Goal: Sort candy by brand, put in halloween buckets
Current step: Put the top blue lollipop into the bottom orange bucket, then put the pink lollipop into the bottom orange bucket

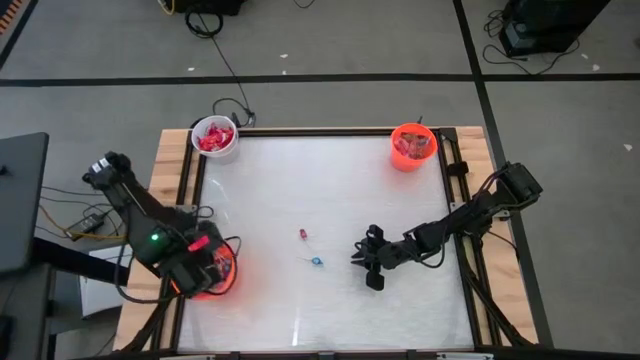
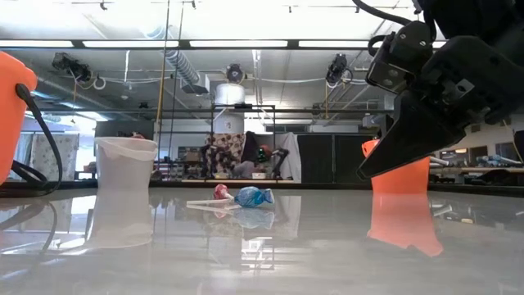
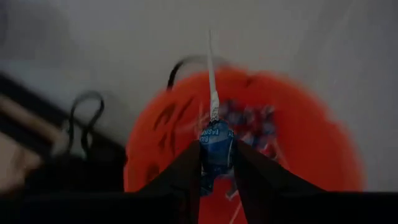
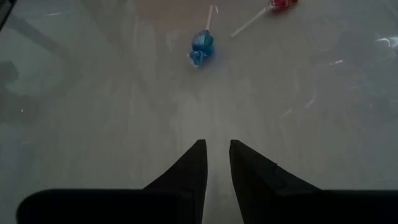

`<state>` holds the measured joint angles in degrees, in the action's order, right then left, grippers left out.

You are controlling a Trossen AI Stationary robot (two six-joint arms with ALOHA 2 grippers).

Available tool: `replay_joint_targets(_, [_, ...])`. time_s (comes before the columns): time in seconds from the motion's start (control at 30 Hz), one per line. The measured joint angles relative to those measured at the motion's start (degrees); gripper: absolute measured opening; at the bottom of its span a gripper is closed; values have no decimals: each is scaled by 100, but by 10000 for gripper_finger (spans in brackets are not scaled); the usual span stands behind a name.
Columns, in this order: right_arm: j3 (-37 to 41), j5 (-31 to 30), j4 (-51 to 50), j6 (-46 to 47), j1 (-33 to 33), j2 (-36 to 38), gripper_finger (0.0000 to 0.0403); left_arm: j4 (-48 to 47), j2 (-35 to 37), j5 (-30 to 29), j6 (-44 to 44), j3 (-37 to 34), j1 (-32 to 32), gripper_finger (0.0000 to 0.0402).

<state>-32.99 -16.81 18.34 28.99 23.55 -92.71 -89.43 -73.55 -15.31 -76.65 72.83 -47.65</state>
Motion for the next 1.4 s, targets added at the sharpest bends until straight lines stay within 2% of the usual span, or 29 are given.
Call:
replay_joint_targets(0.13, [0, 0, 1, 42, 0, 0, 83, 506, 332, 334, -622, -799, -139, 90])
replay_joint_targets(0.27, [0, 1, 0, 216, 0, 0, 83, 630, 443, -29, -719, -1327, 0, 91])
replay_joint_targets(0.43, [0, 0, -1, 297, -7, 0, 83, 1002, 427, 55, -602, -1661, 115, 105])
replay_joint_targets(0.57, [0, 1, -1, 295, -7, 0, 83, 1000, 427, 366, -600, -1675, 115, 128])
replay_joint_targets(0.7, [0, 1, -1, 284, -9, 0, 83, 986, 427, 424, -595, -1447, 115, 145])
replay_joint_targets(0.93, [0, 1, 1, 249, -9, 0, 83, 1203, 429, 375, -592, -760, 115, 147])
replay_joint_targets(1.03, [0, 1, 0, 259, -9, 0, 83, 1258, 427, -201, -586, -486, 116, 147])
replay_joint_targets(1.23, [0, 1, 1, 275, -9, 0, 83, 1344, 426, -2508, -296, -298, 417, 147])
replay_joint_targets(1.3, [0, 1, 3, 275, -9, 0, 83, 1409, 361, -2807, -283, -302, 674, 147])
replay_joint_targets(1.4, [0, -1, 6, 275, -9, 0, 83, 1896, 167, -2765, -111, -510, 1136, 147])
